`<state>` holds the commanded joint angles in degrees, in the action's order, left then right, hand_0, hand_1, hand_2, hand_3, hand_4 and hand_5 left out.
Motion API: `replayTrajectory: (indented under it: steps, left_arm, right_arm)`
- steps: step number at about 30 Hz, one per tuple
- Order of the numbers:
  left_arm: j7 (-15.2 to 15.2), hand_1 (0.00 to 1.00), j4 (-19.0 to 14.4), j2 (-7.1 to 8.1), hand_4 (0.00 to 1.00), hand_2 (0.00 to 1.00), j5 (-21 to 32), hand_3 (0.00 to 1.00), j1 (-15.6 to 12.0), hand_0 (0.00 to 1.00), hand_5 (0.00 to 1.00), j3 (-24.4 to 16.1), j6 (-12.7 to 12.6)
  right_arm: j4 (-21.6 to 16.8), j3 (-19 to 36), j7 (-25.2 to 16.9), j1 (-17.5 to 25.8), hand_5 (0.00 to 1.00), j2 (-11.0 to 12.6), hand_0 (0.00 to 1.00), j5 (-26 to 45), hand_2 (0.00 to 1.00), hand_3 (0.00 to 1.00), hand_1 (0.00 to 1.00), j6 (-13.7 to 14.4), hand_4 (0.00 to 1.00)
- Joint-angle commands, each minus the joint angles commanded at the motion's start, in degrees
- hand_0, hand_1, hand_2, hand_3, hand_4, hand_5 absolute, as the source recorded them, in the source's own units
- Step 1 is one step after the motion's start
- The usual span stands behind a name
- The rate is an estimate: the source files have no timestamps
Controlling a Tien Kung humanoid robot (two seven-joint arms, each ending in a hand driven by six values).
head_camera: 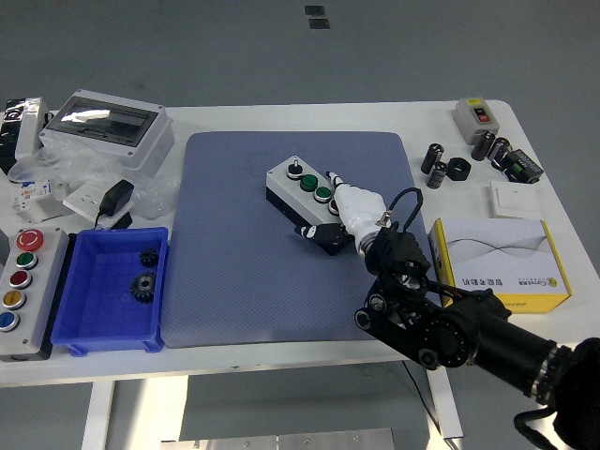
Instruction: Pick up the button,place it on the desk,press the button,press the button
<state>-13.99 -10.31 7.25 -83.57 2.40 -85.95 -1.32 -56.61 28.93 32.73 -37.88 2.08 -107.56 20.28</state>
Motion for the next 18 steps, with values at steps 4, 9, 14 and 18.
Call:
replayTrajectory:
  steps: [4,9,14,18]
  left_arm:
    - [0.3,0.583,0.0,0.01,0.601,0.520,0.3,0.578,0.0,0.627,0.160,0.3,0.0]
    - [0.5,0.584,0.0,-0.06,0.600,0.520,0.5,0.577,0.1,0.627,0.160,0.5,0.0]
    - [0.5,0.584,0.0,-0.09,0.597,0.520,0.6,0.577,0.0,0.628,0.156,0.5,0.0]
    - [0.6,0.584,0.0,-0.10,0.597,0.520,0.7,0.577,0.0,0.628,0.156,0.6,0.0]
  right_arm:
    - [-0.2,-0.1,0.1,0.0,0.246,0.1,0.080,-1.0,0.545,0.998,0.393,0.5,0.699]
    - [-0.3,-0.2,0.1,-0.1,0.260,0.2,0.055,-3.0,0.459,0.925,0.342,0.8,0.426]
    - [-0.7,-0.4,-0.8,0.0,0.002,0.7,0.033,-4.1,0.385,0.687,0.290,1.8,0.223]
    - [-3.2,-1.4,-4.3,-0.2,0.002,2.9,0.033,-3.2,0.385,0.687,0.290,3.8,0.223]
